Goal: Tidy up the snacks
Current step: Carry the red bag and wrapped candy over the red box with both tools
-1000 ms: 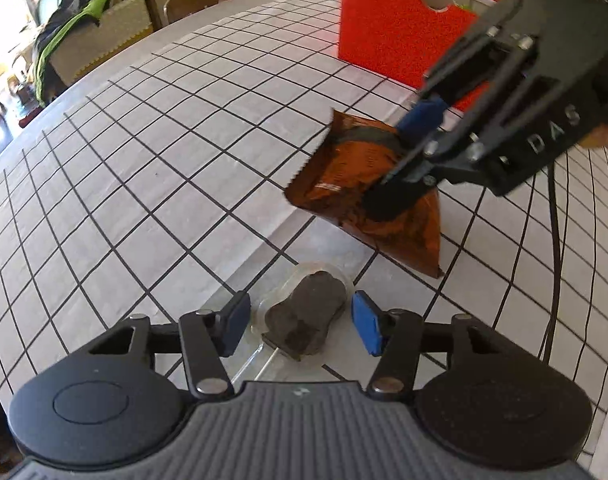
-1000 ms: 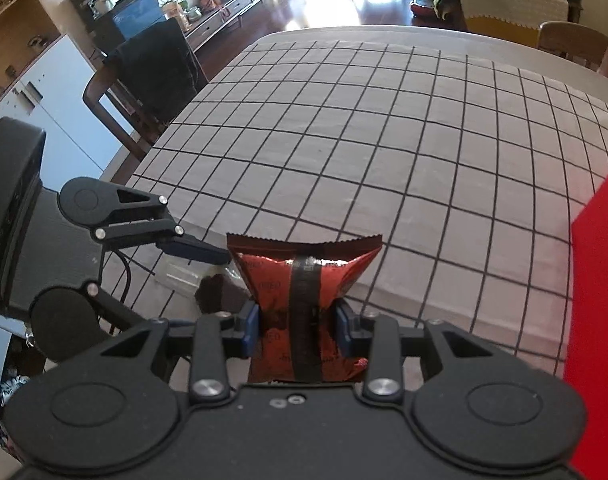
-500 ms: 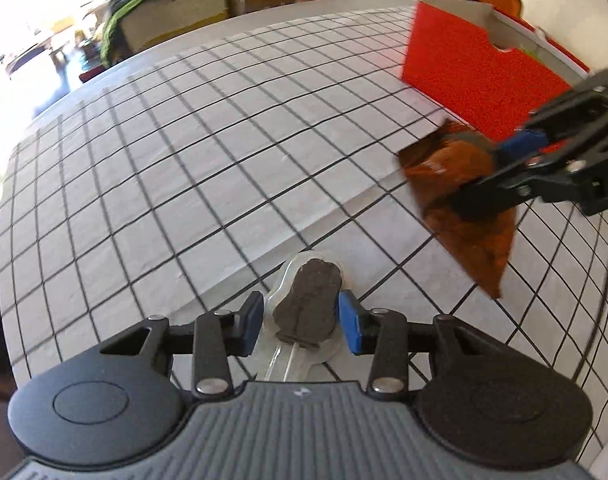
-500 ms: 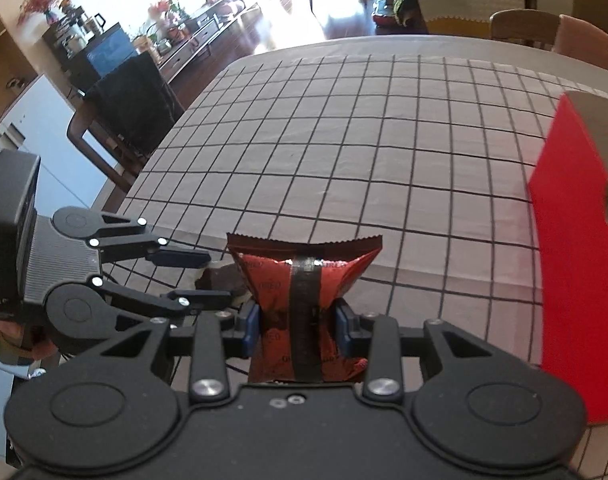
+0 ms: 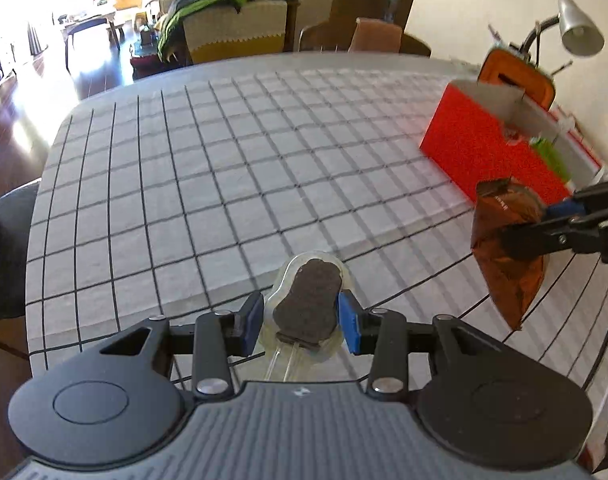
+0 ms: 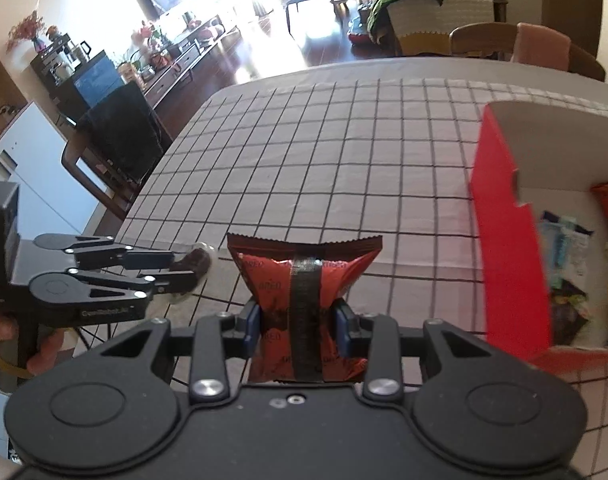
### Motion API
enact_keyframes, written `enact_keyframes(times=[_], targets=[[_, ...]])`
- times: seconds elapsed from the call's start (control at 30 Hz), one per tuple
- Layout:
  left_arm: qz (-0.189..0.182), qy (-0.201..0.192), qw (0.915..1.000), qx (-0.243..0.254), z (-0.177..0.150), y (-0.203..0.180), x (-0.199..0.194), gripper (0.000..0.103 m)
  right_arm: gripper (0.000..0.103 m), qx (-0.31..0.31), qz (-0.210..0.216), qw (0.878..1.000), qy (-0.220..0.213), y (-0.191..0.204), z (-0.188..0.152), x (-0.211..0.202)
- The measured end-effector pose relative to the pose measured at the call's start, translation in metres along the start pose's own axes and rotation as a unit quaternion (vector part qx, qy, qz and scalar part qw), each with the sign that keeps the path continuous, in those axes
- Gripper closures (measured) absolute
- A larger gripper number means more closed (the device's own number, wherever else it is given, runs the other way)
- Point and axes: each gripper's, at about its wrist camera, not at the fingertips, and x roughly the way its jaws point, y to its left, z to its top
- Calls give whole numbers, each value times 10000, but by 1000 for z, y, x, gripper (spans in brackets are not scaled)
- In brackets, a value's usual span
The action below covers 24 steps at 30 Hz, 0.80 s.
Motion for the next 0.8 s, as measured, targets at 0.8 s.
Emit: enact_keyframes(times=[0.8], targets=[[-143,-726,9972,132,102,-168,-9,64,68,-96,-538,9958,-734,-139,31,-96]])
